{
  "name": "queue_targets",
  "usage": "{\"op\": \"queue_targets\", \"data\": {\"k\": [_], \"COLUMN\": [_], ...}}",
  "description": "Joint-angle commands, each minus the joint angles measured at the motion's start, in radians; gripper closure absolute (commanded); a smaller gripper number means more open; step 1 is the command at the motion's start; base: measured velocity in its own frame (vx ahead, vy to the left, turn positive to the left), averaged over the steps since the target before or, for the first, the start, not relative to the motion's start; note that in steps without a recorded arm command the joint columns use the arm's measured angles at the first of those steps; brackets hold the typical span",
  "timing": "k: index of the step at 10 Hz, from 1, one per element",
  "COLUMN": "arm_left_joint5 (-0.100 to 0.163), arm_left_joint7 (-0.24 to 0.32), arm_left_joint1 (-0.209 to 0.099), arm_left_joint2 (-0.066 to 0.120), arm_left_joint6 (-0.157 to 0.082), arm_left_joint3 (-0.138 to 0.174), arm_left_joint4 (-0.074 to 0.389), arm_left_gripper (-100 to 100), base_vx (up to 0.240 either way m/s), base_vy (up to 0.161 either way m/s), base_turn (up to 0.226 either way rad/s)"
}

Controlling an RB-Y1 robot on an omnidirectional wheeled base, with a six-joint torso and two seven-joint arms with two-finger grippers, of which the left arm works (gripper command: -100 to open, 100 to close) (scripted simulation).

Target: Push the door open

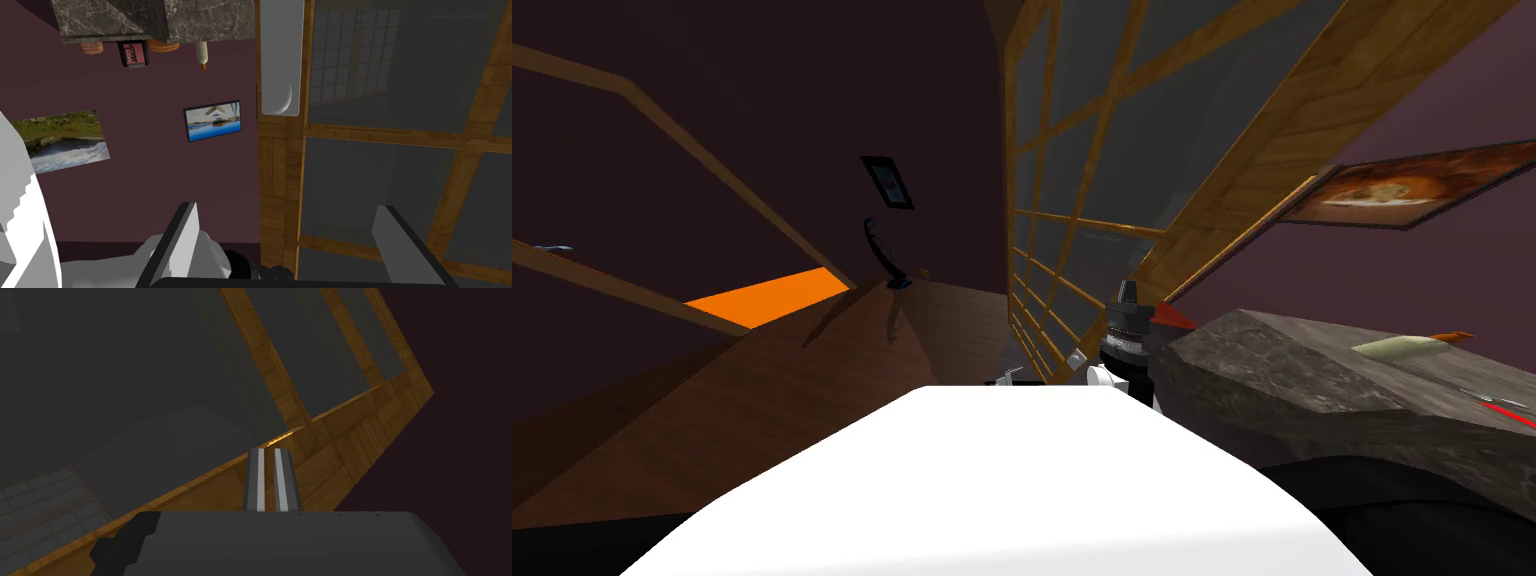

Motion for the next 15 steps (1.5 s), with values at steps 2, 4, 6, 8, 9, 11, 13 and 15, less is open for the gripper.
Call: {"op": "queue_targets", "data": {"k": [2, 4, 6, 8, 9, 11, 13, 15], "arm_left_joint5": [-0.019, -0.035, -0.048, -0.043, -0.042, -0.04, -0.037, -0.035], "arm_left_joint7": [0.013, 0.023, 0.031, 0.028, 0.027, 0.024, 0.021, 0.018], "arm_left_joint1": [-0.019, -0.034, -0.046, -0.045, -0.046, -0.05, -0.053, -0.057], "arm_left_joint2": [-0.007, -0.014, -0.022, -0.014, -0.012, -0.012, -0.016, -0.026], "arm_left_joint6": [-0.015, -0.027, -0.037, -0.027, -0.023, -0.014, -0.004, 0.006], "arm_left_joint3": [0.0, 0.0, 0.0, -0.003, -0.005, -0.009, -0.013, -0.017], "arm_left_joint4": [0.013, 0.023, 0.031, 0.031, 0.032, 0.036, 0.04, 0.044], "arm_left_gripper": [-100, -100, -100, -100, -100, -100, -100, -100], "base_vx": [-0.035, -0.043, -0.041, -0.008, 0.029, 0.074, 0.052, 0.04], "base_vy": [-0.082, -0.065, -0.076, -0.072, -0.188, -0.218, -0.22, -0.214], "base_turn": [0.305, 0.305, 0.281, 0.019, 0.036, -0.025, -0.035, -0.019]}}
